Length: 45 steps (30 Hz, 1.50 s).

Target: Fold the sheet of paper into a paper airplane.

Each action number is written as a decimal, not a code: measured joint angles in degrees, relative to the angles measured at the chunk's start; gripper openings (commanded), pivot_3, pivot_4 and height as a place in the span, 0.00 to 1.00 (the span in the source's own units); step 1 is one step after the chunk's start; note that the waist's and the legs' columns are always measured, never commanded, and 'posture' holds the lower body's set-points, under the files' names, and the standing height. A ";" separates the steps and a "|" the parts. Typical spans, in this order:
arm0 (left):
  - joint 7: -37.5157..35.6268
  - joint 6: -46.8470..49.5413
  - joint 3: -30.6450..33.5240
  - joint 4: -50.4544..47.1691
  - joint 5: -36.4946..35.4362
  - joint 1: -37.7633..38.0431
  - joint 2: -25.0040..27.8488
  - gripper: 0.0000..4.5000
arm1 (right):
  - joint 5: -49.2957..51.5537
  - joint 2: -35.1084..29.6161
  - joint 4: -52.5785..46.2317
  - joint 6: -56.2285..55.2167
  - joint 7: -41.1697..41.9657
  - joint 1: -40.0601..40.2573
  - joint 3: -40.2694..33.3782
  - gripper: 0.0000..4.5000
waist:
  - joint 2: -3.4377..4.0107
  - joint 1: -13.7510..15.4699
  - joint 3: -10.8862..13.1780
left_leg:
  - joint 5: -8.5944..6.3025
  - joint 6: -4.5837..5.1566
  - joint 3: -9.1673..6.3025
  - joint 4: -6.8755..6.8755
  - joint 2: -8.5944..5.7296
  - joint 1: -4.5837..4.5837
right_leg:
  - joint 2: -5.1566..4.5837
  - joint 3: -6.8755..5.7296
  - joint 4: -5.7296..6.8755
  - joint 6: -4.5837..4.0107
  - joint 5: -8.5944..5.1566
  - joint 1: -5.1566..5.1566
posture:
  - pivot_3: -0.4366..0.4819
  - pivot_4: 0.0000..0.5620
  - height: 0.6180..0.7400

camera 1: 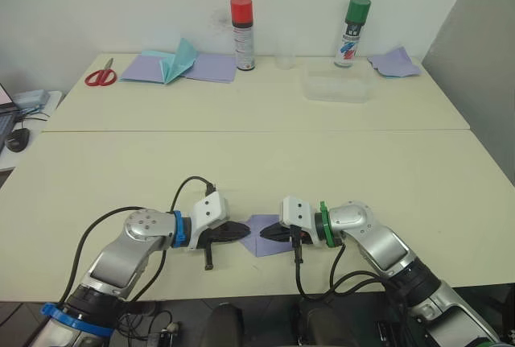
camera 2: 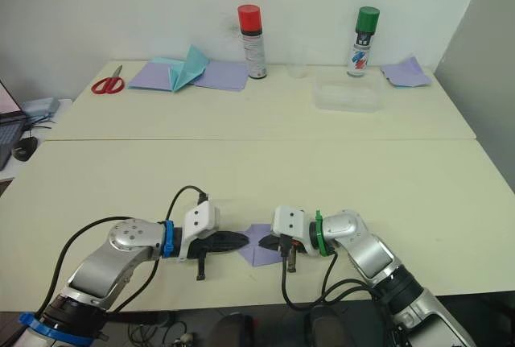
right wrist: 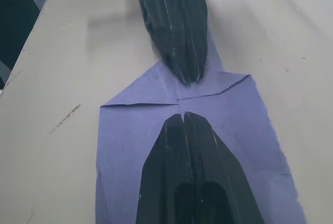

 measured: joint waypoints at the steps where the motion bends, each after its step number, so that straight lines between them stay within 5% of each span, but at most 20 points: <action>1: -0.16 -0.05 0.18 0.25 -0.20 0.07 0.30 0.00 | -0.03 0.00 0.05 -0.06 0.00 0.00 0.00 0.00 | 0.00 -0.01 -0.01 | 0.00 0.00 0.01 0.00 0.00 0.02 | 0.00 0.01 0.00 0.00 0.00 0.00 | 0.48 0.27 1.00; 13: -0.90 -0.60 7.18 0.57 -0.98 5.16 7.38 0.00 | -0.10 -0.31 0.58 -1.02 0.09 -0.14 0.10 0.00 | 0.11 -0.09 -0.06 | 0.00 0.00 -0.01 -0.01 0.06 0.11 | -0.04 0.08 0.00 -0.32 -0.19 -0.06 | 0.48 0.27 1.00; 26: 2.90 2.79 6.55 -4.44 -2.79 0.29 1.30 0.00 | 0.07 -0.48 1.16 -1.34 0.85 -0.68 -0.13 0.00 | 0.04 0.06 -0.01 | 0.01 0.00 0.01 0.01 0.01 -0.02 | -0.01 0.03 0.00 0.00 0.00 -0.03 | 0.48 0.27 1.00; 38: -2.12 3.43 4.17 1.24 -1.93 -2.50 1.13 0.77 | 0.07 -0.29 1.66 -1.52 1.34 -1.12 -0.11 0.00 | 0.02 0.04 0.01 | 0.01 0.00 0.02 0.02 -0.01 -0.05 | 0.00 0.03 -0.01 0.02 0.01 -0.05 | 0.48 0.27 1.00; 45: -1.03 1.11 2.13 2.98 0.80 -3.20 -1.35 0.77 | 0.06 -0.15 1.59 -1.09 1.34 -1.20 -0.11 0.00 | 0.02 0.05 0.00 | 0.01 0.00 0.01 0.03 -0.01 -0.05 | 0.00 0.01 0.00 0.04 0.02 -0.04 | 0.48 0.27 1.00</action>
